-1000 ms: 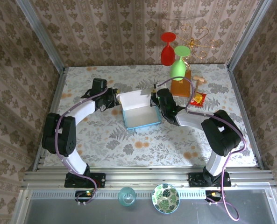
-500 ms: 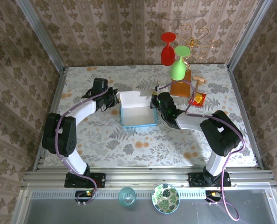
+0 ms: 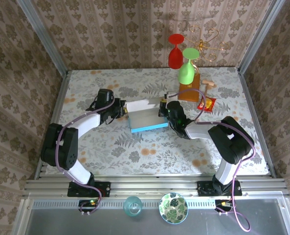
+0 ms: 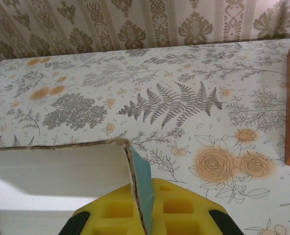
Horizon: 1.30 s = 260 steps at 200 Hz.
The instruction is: Fold the paper box
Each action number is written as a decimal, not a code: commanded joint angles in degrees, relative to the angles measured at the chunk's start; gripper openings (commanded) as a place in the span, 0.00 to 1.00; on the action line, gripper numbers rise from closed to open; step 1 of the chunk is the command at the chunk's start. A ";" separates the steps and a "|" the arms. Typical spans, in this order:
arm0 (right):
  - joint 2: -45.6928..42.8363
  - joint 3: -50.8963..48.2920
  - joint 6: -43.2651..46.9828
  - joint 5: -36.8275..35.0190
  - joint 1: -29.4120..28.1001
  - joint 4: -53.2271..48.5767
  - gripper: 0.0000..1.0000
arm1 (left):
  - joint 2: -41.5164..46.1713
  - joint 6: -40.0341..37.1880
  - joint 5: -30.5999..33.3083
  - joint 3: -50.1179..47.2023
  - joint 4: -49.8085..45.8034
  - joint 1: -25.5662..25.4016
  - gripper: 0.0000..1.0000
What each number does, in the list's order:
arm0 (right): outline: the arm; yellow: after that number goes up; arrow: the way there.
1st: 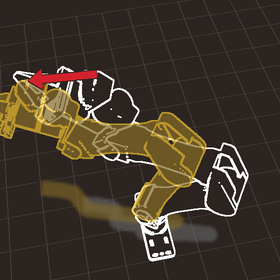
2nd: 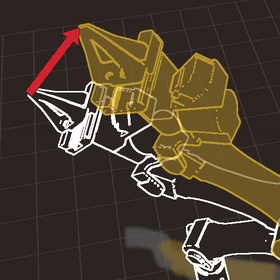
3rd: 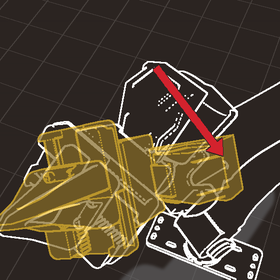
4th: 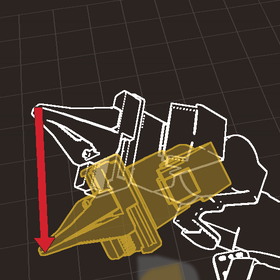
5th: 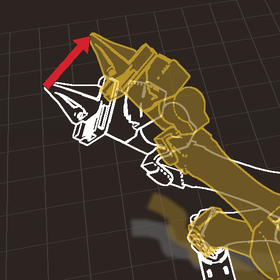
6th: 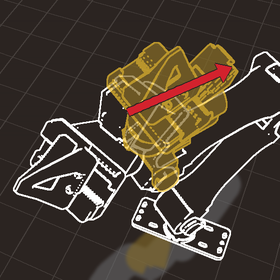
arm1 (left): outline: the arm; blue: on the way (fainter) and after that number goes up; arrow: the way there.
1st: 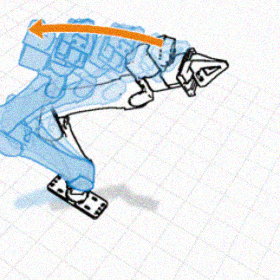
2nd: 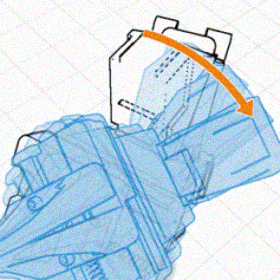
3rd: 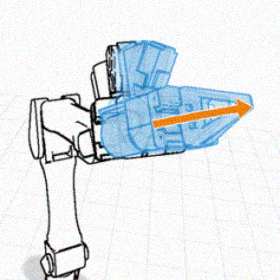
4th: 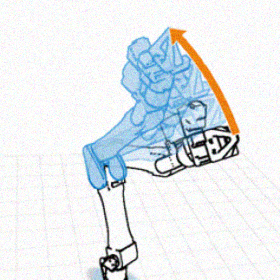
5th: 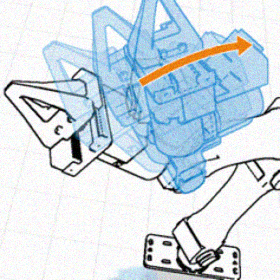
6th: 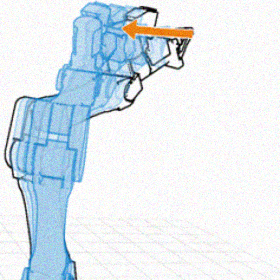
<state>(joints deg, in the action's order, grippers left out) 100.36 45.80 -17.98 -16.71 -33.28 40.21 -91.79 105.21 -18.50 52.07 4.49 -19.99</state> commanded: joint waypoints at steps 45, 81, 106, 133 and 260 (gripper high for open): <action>-1.00 -4.30 2.41 6.05 -2.67 4.53 0.00 | 3.63 -6.34 -3.48 -5.25 8.37 -3.36 0.25; -2.47 -5.52 2.45 5.91 -2.79 3.62 0.05 | 5.03 -8.50 -1.76 -6.64 7.92 -4.34 0.24; -4.36 -6.77 2.07 5.75 -2.76 1.88 0.08 | 6.02 -11.16 -0.52 -7.62 7.12 -5.37 0.23; -5.75 -8.18 1.84 5.41 -2.72 0.94 0.13 | 6.60 -12.53 1.36 -9.24 7.31 -7.75 0.22; -17.64 -14.01 -2.35 3.76 -2.23 -11.23 0.43 | 6.52 -17.67 9.68 -14.65 7.60 -14.13 0.19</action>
<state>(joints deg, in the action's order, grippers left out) 87.09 33.26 -18.13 -14.63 -34.85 33.34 -84.27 89.69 -10.15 38.74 11.86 -32.47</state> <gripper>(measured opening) 0.415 0.187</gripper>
